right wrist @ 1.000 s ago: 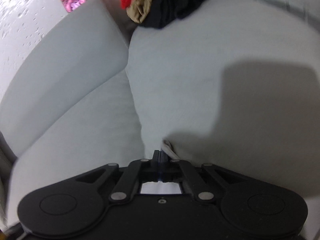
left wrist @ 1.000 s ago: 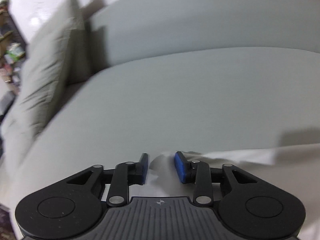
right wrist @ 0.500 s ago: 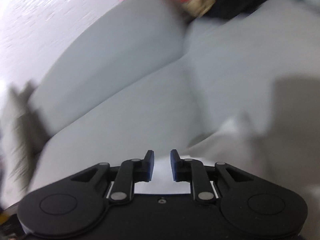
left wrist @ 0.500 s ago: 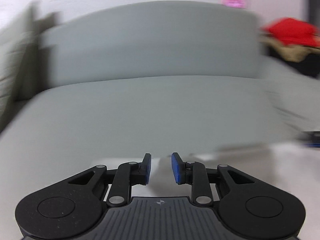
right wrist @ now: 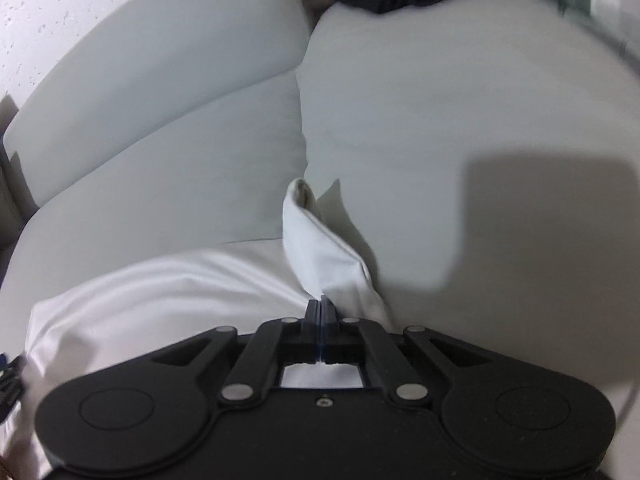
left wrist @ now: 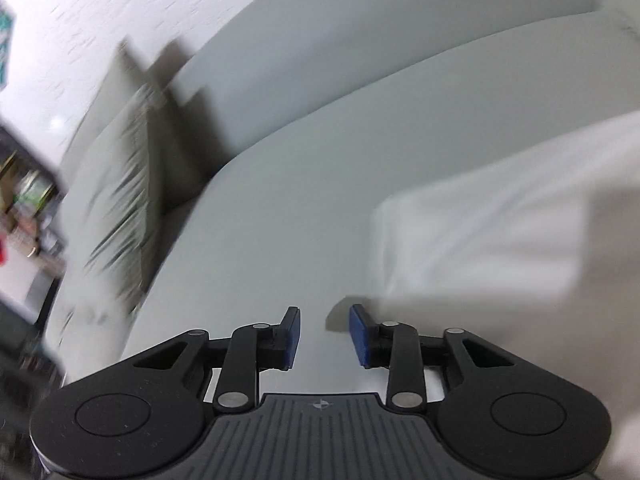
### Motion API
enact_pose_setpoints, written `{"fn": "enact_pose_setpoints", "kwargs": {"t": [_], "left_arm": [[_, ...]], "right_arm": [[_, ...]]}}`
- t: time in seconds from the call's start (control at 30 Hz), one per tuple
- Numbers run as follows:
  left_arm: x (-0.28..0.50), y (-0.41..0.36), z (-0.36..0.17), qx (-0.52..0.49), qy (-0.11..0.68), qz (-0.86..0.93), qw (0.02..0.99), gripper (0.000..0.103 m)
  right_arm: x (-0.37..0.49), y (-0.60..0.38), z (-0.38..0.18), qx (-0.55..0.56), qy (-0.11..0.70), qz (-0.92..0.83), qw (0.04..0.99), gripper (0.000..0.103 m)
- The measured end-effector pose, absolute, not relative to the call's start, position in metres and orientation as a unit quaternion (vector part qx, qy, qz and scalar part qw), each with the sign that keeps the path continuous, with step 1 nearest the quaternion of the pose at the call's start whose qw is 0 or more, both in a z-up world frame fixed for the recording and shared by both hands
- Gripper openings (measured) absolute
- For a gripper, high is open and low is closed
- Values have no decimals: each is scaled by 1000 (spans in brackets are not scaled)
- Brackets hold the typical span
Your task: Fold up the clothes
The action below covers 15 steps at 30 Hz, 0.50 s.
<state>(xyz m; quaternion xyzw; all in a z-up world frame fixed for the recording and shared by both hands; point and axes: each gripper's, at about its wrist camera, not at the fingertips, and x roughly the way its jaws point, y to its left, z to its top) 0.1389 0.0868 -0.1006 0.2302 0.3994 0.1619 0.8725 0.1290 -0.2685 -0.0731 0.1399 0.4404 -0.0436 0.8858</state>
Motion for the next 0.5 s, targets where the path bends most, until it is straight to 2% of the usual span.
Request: {"fn": "enact_pose_setpoints", "kwargs": {"t": [0.07, 0.1, 0.13, 0.27, 0.4, 0.47, 0.5], "left_arm": [[123, 91, -86, 188, 382, 137, 894, 31], [113, 88, -79, 172, 368, 113, 907, 32], [102, 85, -71, 156, 353, 89, 918, 32], [62, 54, -65, 151, 324, -7, 934, 33], [46, 6, -85, 220, 345, -52, 911, 35], [38, 2, -93, 262, 361, -16, 895, 35], [34, 1, -95, 281, 366, 3, 887, 35]], "right_arm": [[110, -253, -60, 102, 415, -40, 903, 14], [100, -245, -55, 96, 403, -28, 910, 28], [90, -236, -51, 97, 392, -10, 915, 31], [64, -203, -51, 109, 378, 75, 916, 31], [45, -176, -63, 93, 398, 147, 901, 30], [34, -173, -61, 45, 405, 126, 904, 21], [29, -172, -59, 19, 408, 114, 906, 9]]}}
